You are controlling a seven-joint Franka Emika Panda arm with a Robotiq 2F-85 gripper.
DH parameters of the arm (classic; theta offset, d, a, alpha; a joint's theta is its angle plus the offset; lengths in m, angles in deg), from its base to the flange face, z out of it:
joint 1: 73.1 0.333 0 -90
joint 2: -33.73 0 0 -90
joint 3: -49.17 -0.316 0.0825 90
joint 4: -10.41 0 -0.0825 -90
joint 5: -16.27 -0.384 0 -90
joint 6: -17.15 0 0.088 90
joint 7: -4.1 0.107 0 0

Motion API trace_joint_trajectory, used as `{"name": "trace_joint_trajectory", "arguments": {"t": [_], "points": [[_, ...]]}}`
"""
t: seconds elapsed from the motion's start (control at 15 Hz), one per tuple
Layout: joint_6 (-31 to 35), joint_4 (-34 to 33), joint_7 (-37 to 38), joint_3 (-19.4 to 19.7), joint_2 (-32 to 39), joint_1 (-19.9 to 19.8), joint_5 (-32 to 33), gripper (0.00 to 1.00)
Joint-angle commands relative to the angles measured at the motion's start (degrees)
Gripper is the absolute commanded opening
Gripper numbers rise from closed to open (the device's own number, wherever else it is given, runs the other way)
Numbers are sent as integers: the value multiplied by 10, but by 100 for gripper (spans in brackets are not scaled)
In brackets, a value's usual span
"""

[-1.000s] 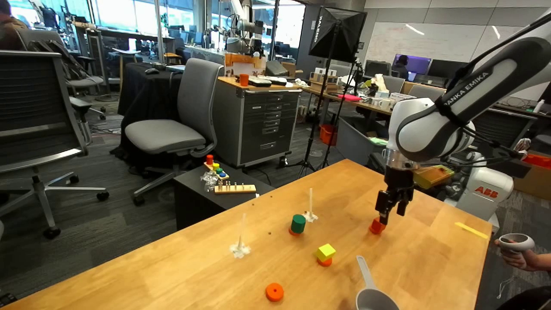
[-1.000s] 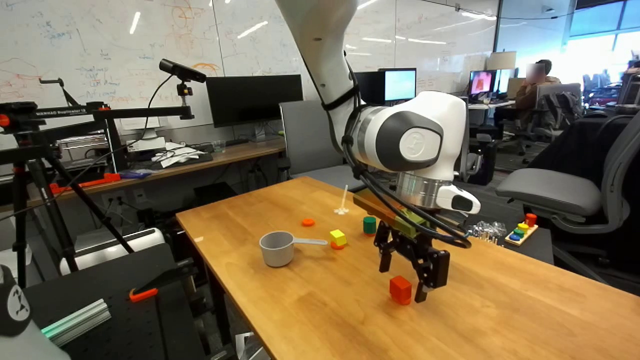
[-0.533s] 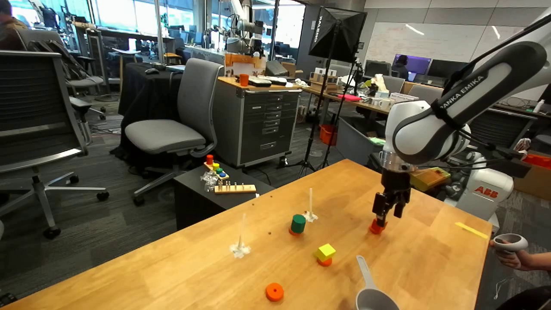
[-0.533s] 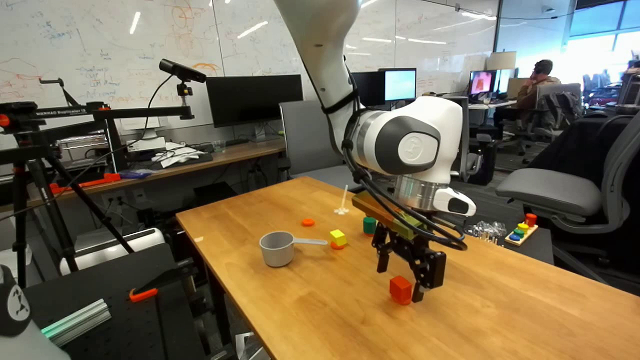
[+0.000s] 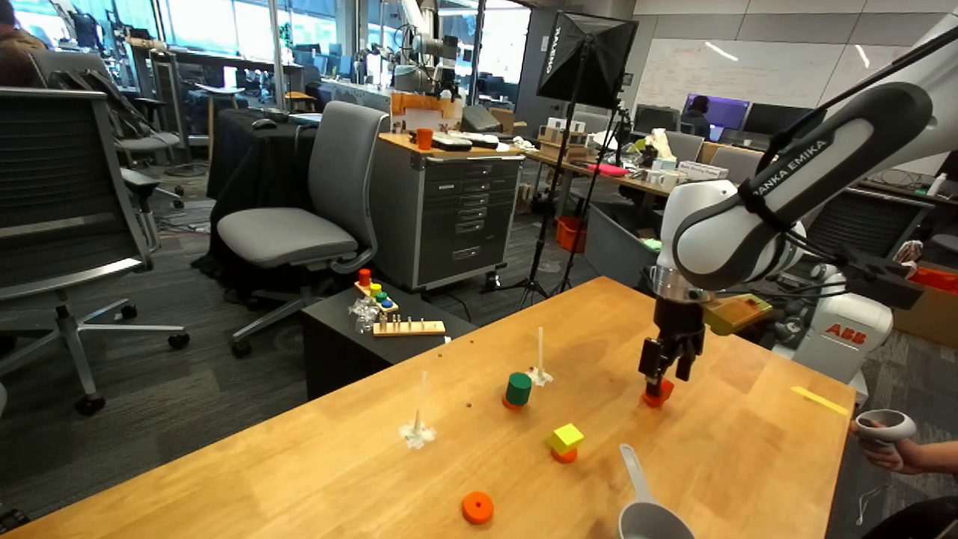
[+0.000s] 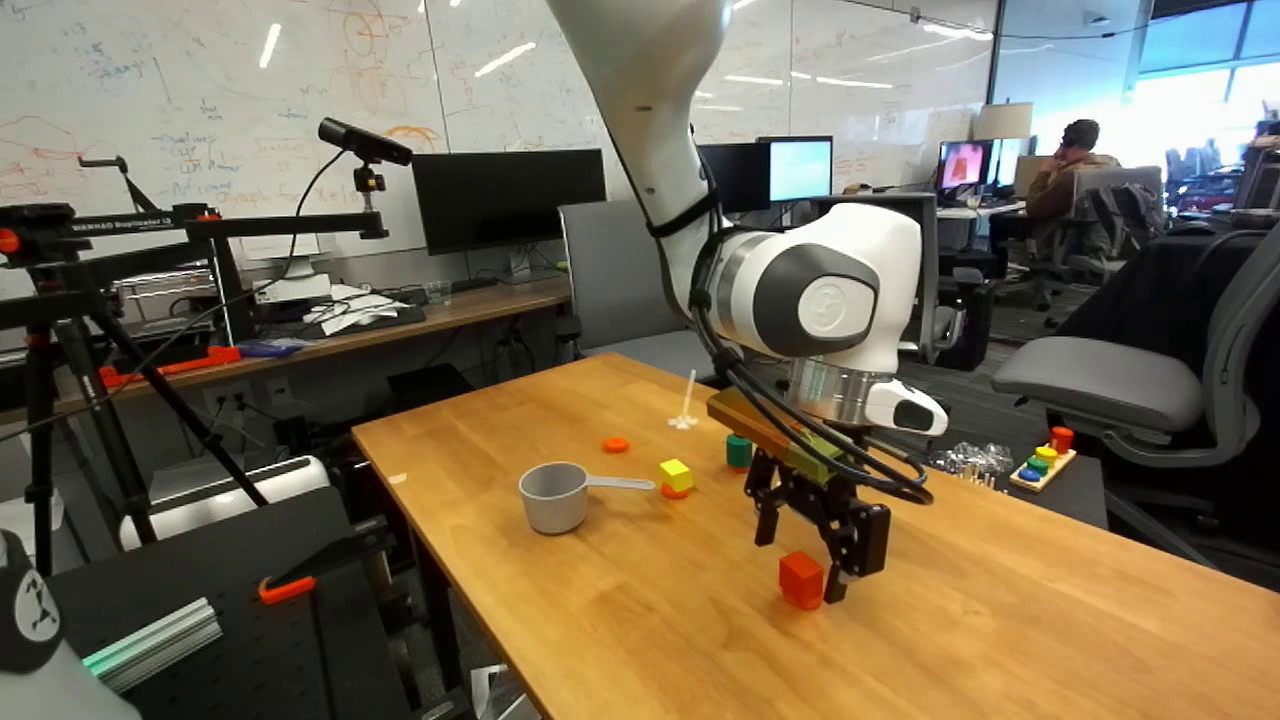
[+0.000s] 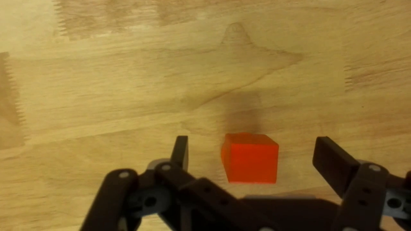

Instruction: Put all the blocks in the cup

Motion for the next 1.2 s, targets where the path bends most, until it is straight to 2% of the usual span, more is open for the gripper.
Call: {"name": "trace_joint_trajectory", "arguments": {"t": [0.0,0.07,0.4,0.6,0.93,1.13], "points": [[-11,-21,8,-7,11,1,10,75],[-9,-21,8,-7,13,1,10,75],[-11,-24,8,-8,16,0,9,33],[-12,-26,6,-7,18,-1,10,13],[-15,-25,3,-7,14,-2,11,13],[-20,6,-7,-13,-21,-4,10,13]]}}
